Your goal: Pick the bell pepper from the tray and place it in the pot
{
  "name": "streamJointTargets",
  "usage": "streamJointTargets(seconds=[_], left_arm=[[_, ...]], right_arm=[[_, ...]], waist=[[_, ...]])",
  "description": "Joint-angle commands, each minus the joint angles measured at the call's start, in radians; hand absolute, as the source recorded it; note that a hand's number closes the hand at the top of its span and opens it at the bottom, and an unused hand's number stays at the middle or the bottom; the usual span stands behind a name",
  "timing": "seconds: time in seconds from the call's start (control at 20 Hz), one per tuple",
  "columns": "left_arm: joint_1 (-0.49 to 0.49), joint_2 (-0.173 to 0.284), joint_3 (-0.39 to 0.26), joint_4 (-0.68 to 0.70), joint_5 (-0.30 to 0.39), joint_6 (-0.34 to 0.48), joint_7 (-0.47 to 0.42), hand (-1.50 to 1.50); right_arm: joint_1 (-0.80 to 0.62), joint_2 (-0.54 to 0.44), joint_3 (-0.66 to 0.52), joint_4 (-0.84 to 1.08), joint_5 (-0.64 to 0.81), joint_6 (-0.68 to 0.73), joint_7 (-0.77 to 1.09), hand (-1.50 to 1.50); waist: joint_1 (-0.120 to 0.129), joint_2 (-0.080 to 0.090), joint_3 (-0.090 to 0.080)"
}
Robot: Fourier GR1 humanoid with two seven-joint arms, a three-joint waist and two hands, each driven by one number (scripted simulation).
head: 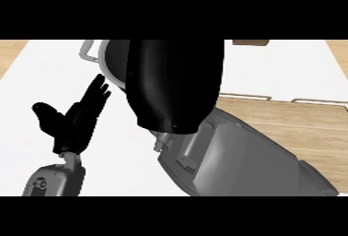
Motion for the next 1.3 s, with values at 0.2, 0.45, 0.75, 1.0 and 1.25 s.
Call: streamJointTargets(seconds=[0.2, 0.45, 0.75, 1.0, 1.25], left_arm=[[0.025, -0.005, -0.017, 0.000, -0.013, -0.009, -0.024, 0.00], [0.014, 0.011, 0.004, -0.024, 0.011, -0.019, 0.011, 0.00], [-0.008, -0.008, -0.018, -0.045, -0.006, -0.005, 0.022, 0.00], [-0.022, -0.020, -0.032, -0.012, -0.025, 0.001, 0.005, 0.00], [-0.052, -0.029, -0.026, 0.015, -0.026, 0.010, 0.012, 0.00]], right_arm=[[-0.140, 0.014, -0.103, 0.336, -0.057, -0.146, 0.141, 1.50], [-0.236, 0.014, -0.175, 0.520, -0.104, -0.181, 0.091, 1.50], [-0.232, 0.015, -0.100, 0.772, -0.179, -0.325, -0.038, 1.50], [-0.168, 0.015, -0.204, 0.780, -0.310, -0.471, -0.004, -1.50], [-0.143, 0.015, -0.245, 0.806, -0.438, -0.621, -0.100, -1.50]], waist=[[0.012, 0.011, 0.001], [0.015, 0.012, 0.001], [0.033, 0.018, 0.001], [0.043, 0.023, 0.002], [0.035, 0.023, 0.003]])
